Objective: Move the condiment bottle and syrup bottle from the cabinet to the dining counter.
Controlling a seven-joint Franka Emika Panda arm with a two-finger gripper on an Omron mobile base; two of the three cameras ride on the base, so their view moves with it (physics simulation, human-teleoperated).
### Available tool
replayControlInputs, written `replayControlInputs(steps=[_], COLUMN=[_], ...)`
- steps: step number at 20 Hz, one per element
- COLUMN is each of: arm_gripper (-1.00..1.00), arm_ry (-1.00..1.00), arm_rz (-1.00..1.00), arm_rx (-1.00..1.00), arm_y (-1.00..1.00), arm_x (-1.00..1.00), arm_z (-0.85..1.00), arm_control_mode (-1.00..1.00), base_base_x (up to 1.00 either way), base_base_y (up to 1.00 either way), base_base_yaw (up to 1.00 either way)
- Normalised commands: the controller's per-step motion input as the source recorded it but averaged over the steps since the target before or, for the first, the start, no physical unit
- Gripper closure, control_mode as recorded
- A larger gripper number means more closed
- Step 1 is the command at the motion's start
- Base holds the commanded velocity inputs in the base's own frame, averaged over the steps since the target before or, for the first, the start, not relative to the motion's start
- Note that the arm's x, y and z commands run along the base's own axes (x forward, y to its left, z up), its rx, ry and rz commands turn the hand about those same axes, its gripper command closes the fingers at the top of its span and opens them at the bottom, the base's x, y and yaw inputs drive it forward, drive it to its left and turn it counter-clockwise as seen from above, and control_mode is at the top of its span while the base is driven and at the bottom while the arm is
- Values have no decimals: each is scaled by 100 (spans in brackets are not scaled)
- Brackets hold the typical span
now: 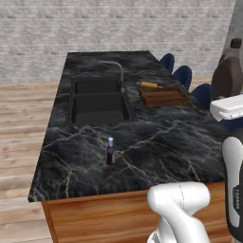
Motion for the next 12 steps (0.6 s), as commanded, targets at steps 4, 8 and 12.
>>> replayControlInputs(steps=[4,8,12], arm_gripper=[100,100,100], arm_ry=[0,4,17], arm_rz=[0,1,14], arm_rx=[0,0,-1], arm_y=[0,0,0], arm_x=[0,10,31], arm_z=[-2,-31,-52], arm_control_mode=[-100,-100,-100], base_base_x=[0,0,0], base_base_y=[0,0,0], base_base_yaw=[0,0,0])
